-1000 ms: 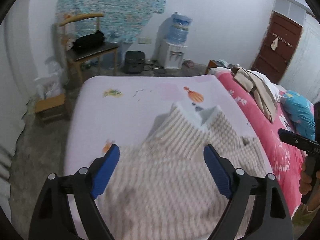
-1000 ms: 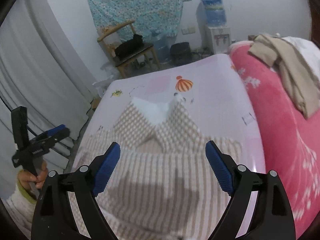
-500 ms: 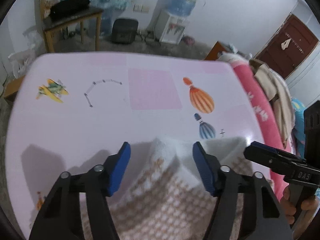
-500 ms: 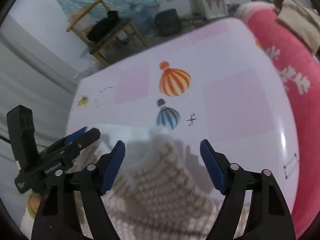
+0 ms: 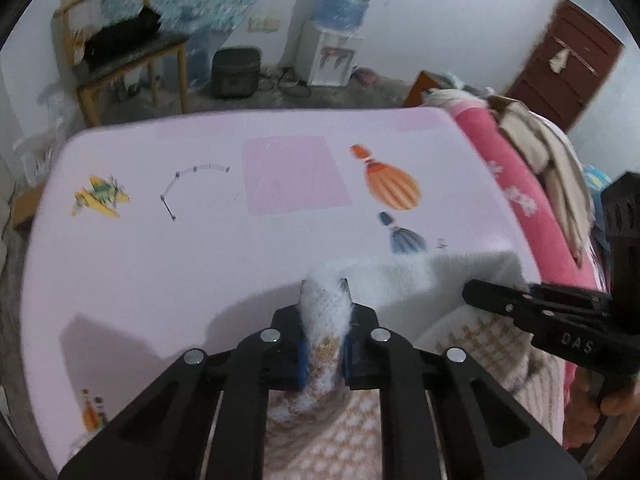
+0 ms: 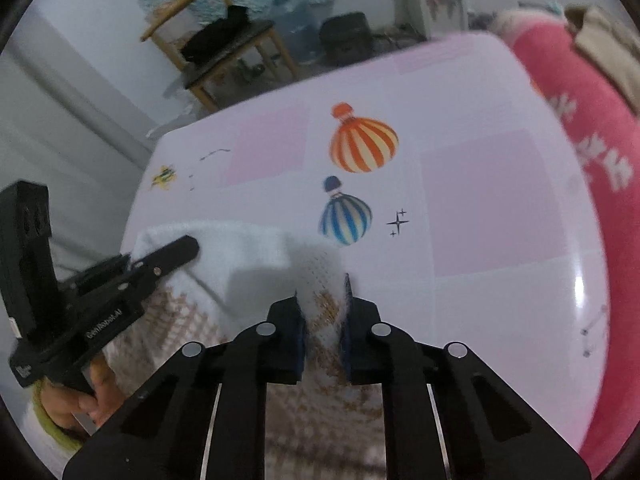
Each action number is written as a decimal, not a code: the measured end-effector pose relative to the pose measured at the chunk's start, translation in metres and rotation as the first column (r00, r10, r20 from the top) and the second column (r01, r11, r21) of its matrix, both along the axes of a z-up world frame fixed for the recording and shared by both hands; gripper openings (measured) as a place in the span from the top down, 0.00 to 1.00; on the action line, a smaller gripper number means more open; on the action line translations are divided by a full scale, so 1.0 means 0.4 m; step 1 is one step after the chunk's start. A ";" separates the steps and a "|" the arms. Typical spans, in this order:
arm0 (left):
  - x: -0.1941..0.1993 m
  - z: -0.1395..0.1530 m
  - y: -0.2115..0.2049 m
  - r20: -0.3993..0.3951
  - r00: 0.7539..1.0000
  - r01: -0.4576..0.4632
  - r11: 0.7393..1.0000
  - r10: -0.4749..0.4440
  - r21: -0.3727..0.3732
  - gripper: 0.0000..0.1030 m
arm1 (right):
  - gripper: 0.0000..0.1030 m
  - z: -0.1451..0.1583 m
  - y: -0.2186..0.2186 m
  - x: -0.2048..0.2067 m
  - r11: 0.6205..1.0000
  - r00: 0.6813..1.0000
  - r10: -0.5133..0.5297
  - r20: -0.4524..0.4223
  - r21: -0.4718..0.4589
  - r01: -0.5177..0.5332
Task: Fold large clothes
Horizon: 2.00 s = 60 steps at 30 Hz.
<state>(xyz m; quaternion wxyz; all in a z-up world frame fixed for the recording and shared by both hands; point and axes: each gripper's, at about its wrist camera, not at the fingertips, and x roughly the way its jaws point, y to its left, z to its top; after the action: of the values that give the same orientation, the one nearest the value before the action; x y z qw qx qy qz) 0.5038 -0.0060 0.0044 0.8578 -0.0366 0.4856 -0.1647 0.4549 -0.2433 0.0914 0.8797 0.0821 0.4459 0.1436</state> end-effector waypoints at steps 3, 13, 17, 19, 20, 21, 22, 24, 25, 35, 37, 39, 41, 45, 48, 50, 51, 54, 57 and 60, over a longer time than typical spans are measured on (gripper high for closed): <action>-0.073 0.056 -0.003 0.059 0.996 0.061 0.998 -0.063 0.025 0.89 | 0.89 0.031 0.011 -0.066 0.999 0.998 0.032 0.048 -0.037 -0.030; -0.408 0.105 0.004 0.161 0.946 0.255 0.953 -0.281 0.165 0.89 | 0.78 0.012 0.039 -0.318 0.981 0.980 0.156 0.121 -0.135 -0.140; -0.493 0.045 0.008 0.145 0.943 0.267 0.940 -0.300 0.210 0.89 | 0.63 0.001 0.020 -0.414 0.976 0.976 0.190 0.106 -0.128 -0.176; -0.506 0.029 0.015 0.139 0.947 0.261 0.945 -0.290 0.196 0.89 | 0.58 0.044 0.000 -0.454 0.979 0.966 0.201 0.160 -0.066 -0.192; -0.508 0.026 0.019 0.139 0.949 0.255 0.948 -0.283 0.189 0.89 | 0.56 0.071 -0.007 -0.463 0.980 0.961 0.197 0.192 -0.041 -0.193; -0.509 0.025 0.021 0.141 0.950 0.251 0.951 -0.278 0.183 0.89 | 0.55 0.090 -0.006 -0.461 0.981 0.958 0.192 0.212 -0.021 -0.192; -0.509 0.024 0.022 0.147 0.950 0.248 0.952 -0.275 0.181 0.89 | 0.55 0.121 -0.007 -0.453 0.982 0.954 0.181 0.239 0.012 -0.189; -0.508 0.022 0.021 0.156 0.949 0.244 0.952 -0.274 0.184 0.89 | 0.55 0.150 0.003 -0.420 0.979 0.950 0.178 0.257 0.047 -0.196; -0.507 0.020 0.024 0.153 0.950 0.244 0.953 -0.272 0.180 0.88 | 0.55 0.155 0.014 -0.396 0.976 0.949 0.183 0.257 0.067 -0.206; -0.598 0.048 0.151 0.120 0.961 0.245 0.968 -0.250 0.062 0.81 | 0.72 -0.133 0.096 -0.294 0.966 0.972 0.231 -0.051 0.130 -0.222; -0.623 0.065 0.187 0.146 0.960 0.234 0.971 -0.238 0.048 0.81 | 0.72 -0.163 0.082 -0.317 0.965 0.972 0.232 -0.050 0.138 -0.223; -0.624 0.087 0.205 0.171 0.960 0.223 0.975 -0.223 0.017 0.81 | 0.72 -0.177 0.073 -0.327 0.962 0.972 0.231 -0.047 0.161 -0.221; -0.605 0.111 0.207 0.199 0.960 0.204 0.979 -0.195 -0.027 0.81 | 0.72 -0.182 0.081 -0.325 0.964 0.974 0.223 -0.038 0.155 -0.214; -0.518 0.119 0.148 0.209 0.964 0.181 0.981 -0.163 -0.071 0.81 | 0.70 -0.178 0.112 -0.340 0.971 0.980 0.195 -0.033 0.145 -0.189; -0.426 0.047 0.103 0.131 0.982 0.139 0.990 -0.135 -0.017 0.81 | 0.70 -0.176 0.129 -0.330 0.974 0.982 0.184 -0.029 0.139 -0.179; -0.370 -0.013 0.092 0.060 0.991 0.115 0.993 -0.117 0.036 0.81 | 0.70 -0.169 0.120 -0.329 0.972 0.984 0.174 -0.030 0.166 -0.167; -0.345 -0.043 0.096 0.019 0.994 0.106 0.994 -0.106 0.031 0.81 | 0.71 -0.162 0.110 -0.336 0.972 0.986 0.166 -0.022 0.173 -0.160; -0.322 -0.057 0.104 0.011 0.994 0.108 0.994 -0.108 0.008 0.81 | 0.71 -0.127 0.070 -0.331 0.981 0.992 0.123 0.022 0.149 -0.125; -0.311 -0.058 0.099 0.020 0.993 0.117 0.993 -0.117 0.030 0.81 | 0.71 -0.105 0.047 -0.291 0.983 0.996 0.080 0.046 0.162 -0.087; -0.304 -0.065 0.092 0.039 0.990 0.131 0.990 -0.133 0.054 0.81 | 0.75 -0.124 0.058 -0.260 0.996 0.996 0.058 0.062 0.068 -0.062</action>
<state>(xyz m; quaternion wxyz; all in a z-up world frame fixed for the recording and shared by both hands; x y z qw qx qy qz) 0.3822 0.0309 -0.0216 0.8558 0.0211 0.4725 -0.2095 0.3509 -0.2203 0.0418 0.8846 0.0952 0.4160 0.1879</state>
